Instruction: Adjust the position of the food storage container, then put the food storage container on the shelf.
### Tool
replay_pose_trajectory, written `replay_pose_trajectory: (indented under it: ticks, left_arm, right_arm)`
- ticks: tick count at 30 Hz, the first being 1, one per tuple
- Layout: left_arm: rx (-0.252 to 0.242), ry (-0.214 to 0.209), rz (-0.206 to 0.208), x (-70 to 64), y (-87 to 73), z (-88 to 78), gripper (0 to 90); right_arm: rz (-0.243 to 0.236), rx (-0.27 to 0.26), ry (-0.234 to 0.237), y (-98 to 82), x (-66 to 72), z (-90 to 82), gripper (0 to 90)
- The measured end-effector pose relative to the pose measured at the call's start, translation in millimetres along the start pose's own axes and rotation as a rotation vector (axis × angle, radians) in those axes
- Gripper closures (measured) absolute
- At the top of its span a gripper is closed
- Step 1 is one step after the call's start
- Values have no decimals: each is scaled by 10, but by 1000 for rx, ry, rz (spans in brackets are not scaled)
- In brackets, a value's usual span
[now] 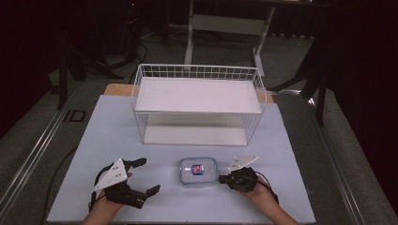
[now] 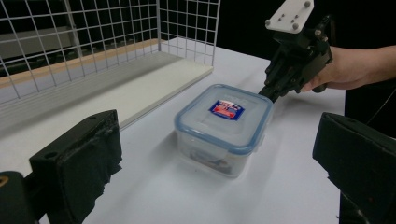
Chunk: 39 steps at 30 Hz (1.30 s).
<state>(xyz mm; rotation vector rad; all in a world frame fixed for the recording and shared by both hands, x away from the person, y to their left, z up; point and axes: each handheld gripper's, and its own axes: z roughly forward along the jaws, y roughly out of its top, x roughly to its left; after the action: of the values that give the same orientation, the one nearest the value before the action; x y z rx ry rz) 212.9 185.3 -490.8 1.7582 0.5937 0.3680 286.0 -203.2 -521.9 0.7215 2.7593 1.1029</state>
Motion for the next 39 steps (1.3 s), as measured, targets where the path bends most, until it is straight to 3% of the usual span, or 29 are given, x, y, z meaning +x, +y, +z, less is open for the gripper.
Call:
replay_pose_trajectory:
  ticks: [9, 19, 28, 29, 32, 34, 36, 39]
  left_arm:
    - [-2, -2, -1, 7, 1, -12, 23]
    - [-4, -2, -5, 9, -1, -16, 23]
    - [-3, -1, -9, 14, -3, -5, 23]
    - [-3, 0, -10, 9, 0, -4, 23]
    - [-3, 1, -9, -20, 14, -4, 23]
    - [4, 2, -11, -32, 24, 0, 23]
    - [9, -2, -20, -47, 55, 10, 23]
    - [10, -9, -2, -73, 124, 18, 23]
  right_arm:
    - [-16, 6, 10, 139, 6, 179, 900]
    - [-17, -4, 23, 154, 15, 213, 900]
    - [-6, -73, -61, 129, -17, -154, 862]
    - [0, -103, -78, 139, -8, -255, 758]
    - [-10, -157, -93, 163, 43, -404, 561]
    - [8, -207, -64, 182, 65, -477, 405]
    - [-7, -217, -64, 209, 103, -512, 230]
    - [-32, -240, -93, 255, 153, -547, 180]
